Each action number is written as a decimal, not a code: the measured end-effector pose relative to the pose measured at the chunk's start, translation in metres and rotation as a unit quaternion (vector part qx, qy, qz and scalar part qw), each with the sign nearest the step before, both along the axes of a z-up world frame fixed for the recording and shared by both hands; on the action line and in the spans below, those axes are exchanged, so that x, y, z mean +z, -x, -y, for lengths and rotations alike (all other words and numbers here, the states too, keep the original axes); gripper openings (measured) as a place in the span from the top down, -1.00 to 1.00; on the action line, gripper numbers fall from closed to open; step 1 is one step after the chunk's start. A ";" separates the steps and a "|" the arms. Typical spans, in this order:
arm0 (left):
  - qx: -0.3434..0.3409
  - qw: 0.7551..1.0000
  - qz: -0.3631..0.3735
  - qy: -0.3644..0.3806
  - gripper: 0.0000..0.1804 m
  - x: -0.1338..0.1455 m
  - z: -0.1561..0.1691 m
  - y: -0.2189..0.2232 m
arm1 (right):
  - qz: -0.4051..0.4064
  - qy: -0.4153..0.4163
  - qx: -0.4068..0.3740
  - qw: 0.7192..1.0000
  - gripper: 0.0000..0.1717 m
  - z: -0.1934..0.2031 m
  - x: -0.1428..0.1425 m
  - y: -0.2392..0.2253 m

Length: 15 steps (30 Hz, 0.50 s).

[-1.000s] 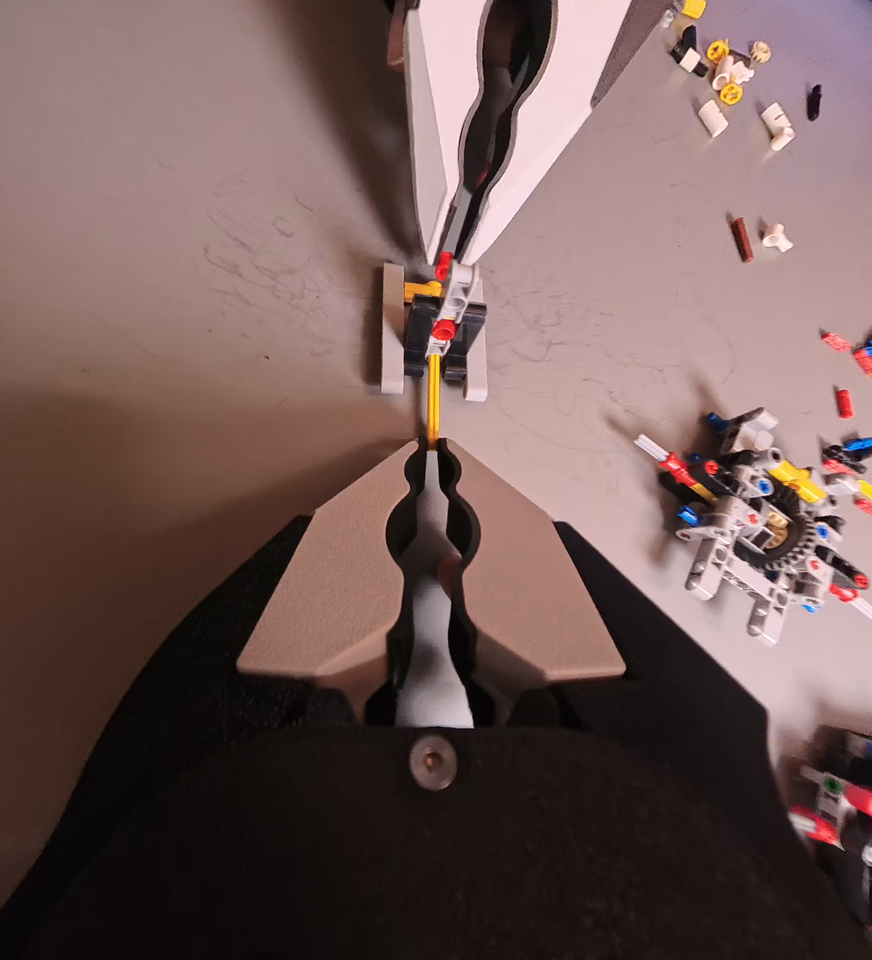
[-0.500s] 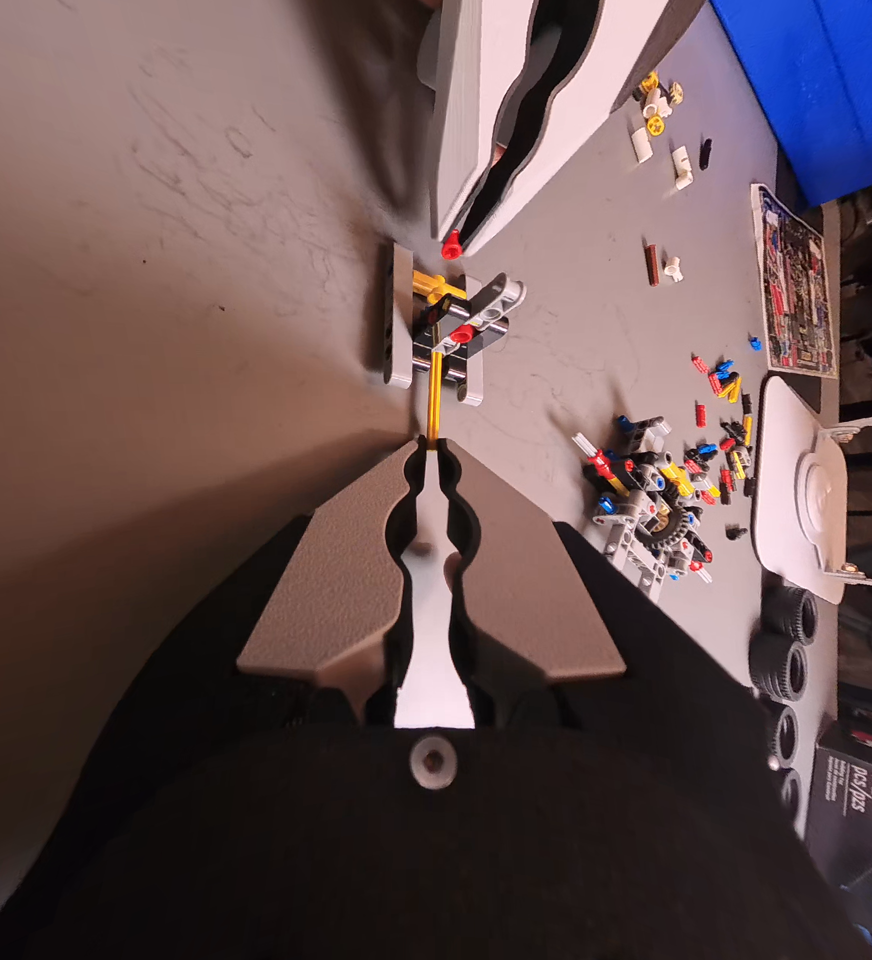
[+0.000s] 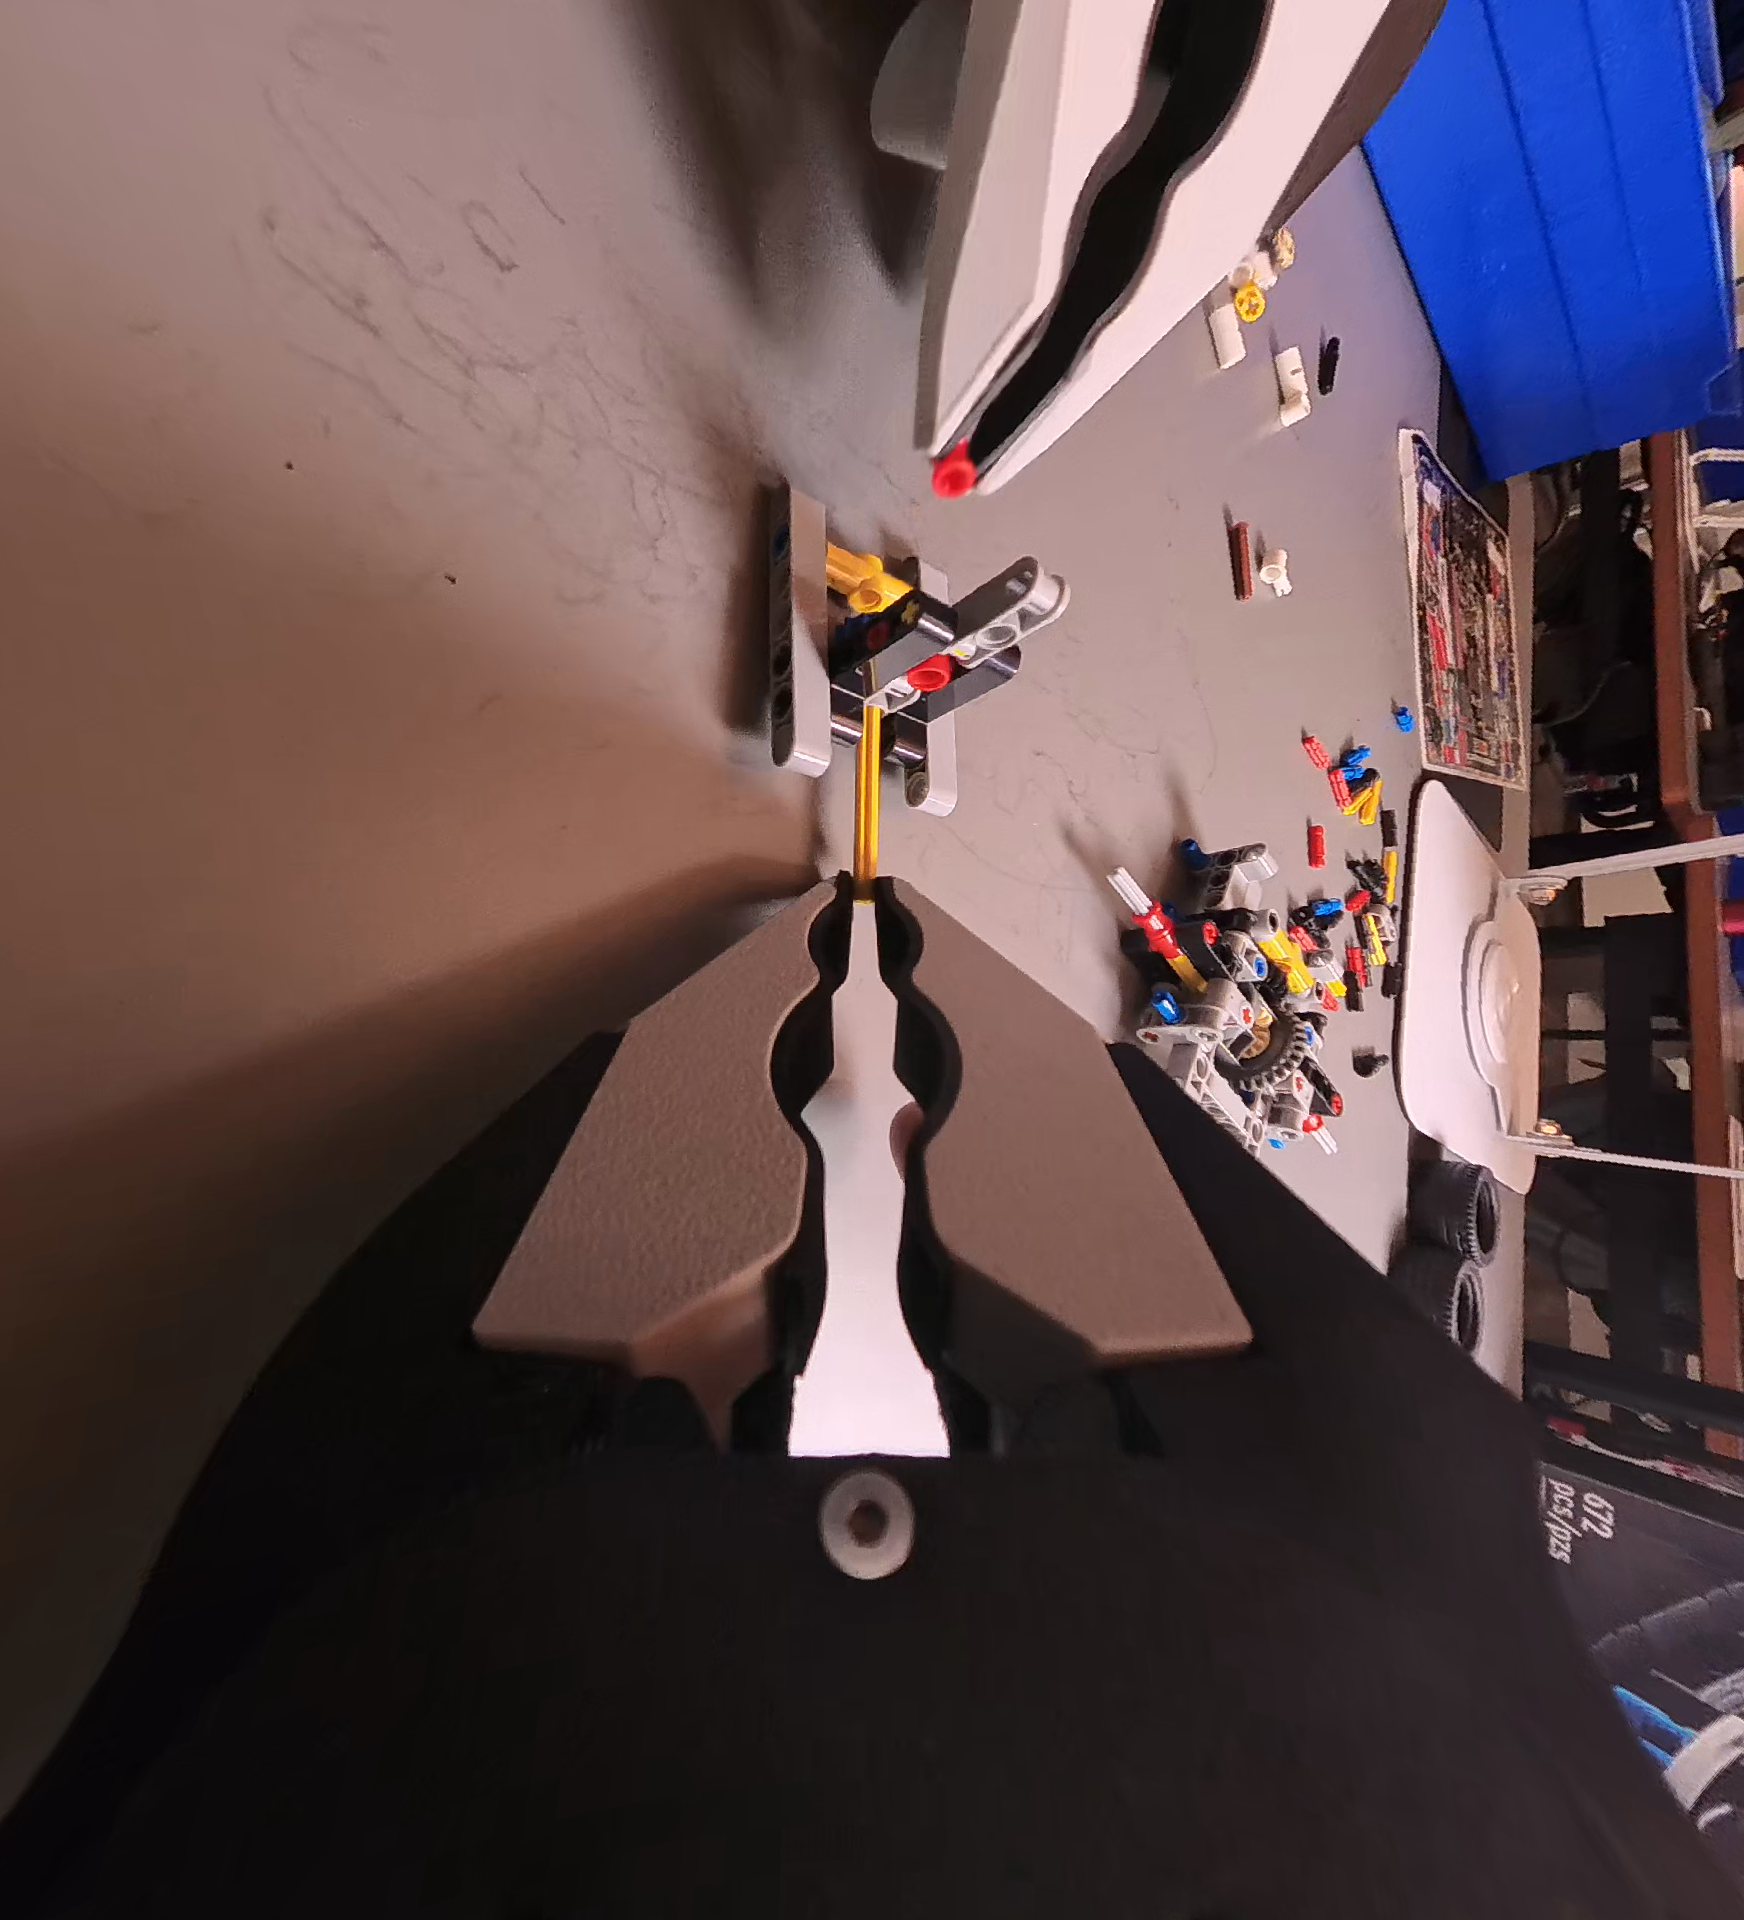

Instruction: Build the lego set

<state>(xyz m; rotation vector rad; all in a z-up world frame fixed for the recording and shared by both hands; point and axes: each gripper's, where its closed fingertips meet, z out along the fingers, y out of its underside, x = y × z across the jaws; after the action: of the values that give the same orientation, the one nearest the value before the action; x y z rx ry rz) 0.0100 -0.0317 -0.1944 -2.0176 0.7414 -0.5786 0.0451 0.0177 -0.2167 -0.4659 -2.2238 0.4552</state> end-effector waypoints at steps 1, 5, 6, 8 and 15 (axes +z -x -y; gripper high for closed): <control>-0.011 1.000 0.022 -0.008 0.95 0.006 0.002 -0.002 | -0.001 0.002 0.000 1.000 0.97 0.000 0.001 0.000; -0.060 0.990 0.116 -0.052 0.95 0.037 0.011 -0.010 | -0.007 0.011 0.005 1.000 0.97 0.002 0.002 0.000; -0.070 0.986 0.135 -0.061 0.95 0.043 0.014 -0.012 | -0.008 0.012 0.006 1.000 0.97 0.003 0.002 -0.001; -0.084 0.980 0.161 -0.077 0.95 0.052 0.017 -0.013 | -0.010 0.014 0.009 1.000 0.97 0.004 0.002 -0.001; -0.088 0.975 0.183 -0.093 0.96 0.059 0.018 -0.013 | -0.012 0.024 0.019 0.999 0.97 0.008 0.002 -0.002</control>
<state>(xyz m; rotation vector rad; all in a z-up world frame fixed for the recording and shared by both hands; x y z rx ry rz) 0.0227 -0.0498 -0.1353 -1.6217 0.7208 -0.9198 0.0475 0.0092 -0.2150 -0.4423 -2.2057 0.5334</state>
